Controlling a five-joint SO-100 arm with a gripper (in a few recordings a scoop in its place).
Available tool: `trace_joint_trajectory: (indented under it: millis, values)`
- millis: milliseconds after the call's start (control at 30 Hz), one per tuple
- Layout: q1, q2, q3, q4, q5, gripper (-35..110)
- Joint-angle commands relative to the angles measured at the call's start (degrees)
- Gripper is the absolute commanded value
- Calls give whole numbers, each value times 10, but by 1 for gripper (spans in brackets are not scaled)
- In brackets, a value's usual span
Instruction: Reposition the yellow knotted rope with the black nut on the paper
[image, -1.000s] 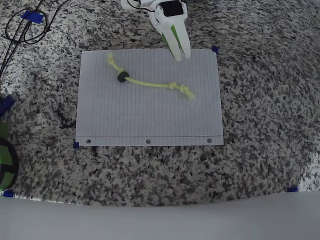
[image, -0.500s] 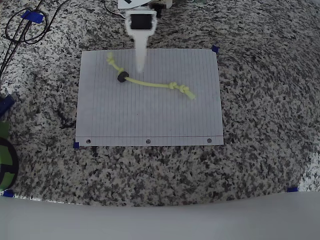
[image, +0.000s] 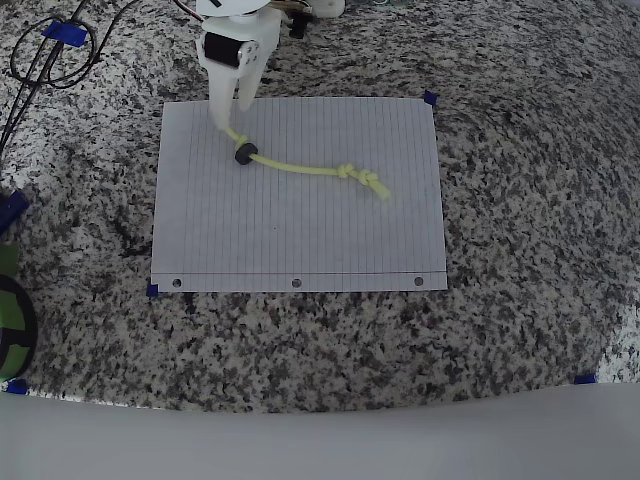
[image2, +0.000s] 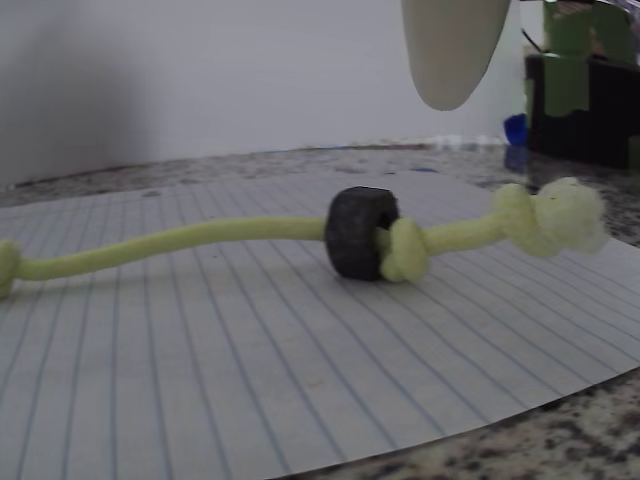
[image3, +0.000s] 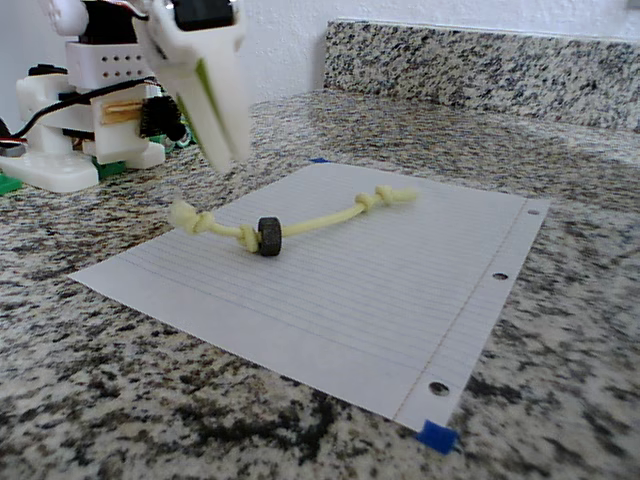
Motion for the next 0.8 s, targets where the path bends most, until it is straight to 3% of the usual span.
trace_joint_trajectory:
  millis: [0,333,767]
  values:
    - [4,-45,-59,45,-26,49]
    - [24,-190,-203,127,-65,49]
    - [74,-334,-255,127,-65,45]
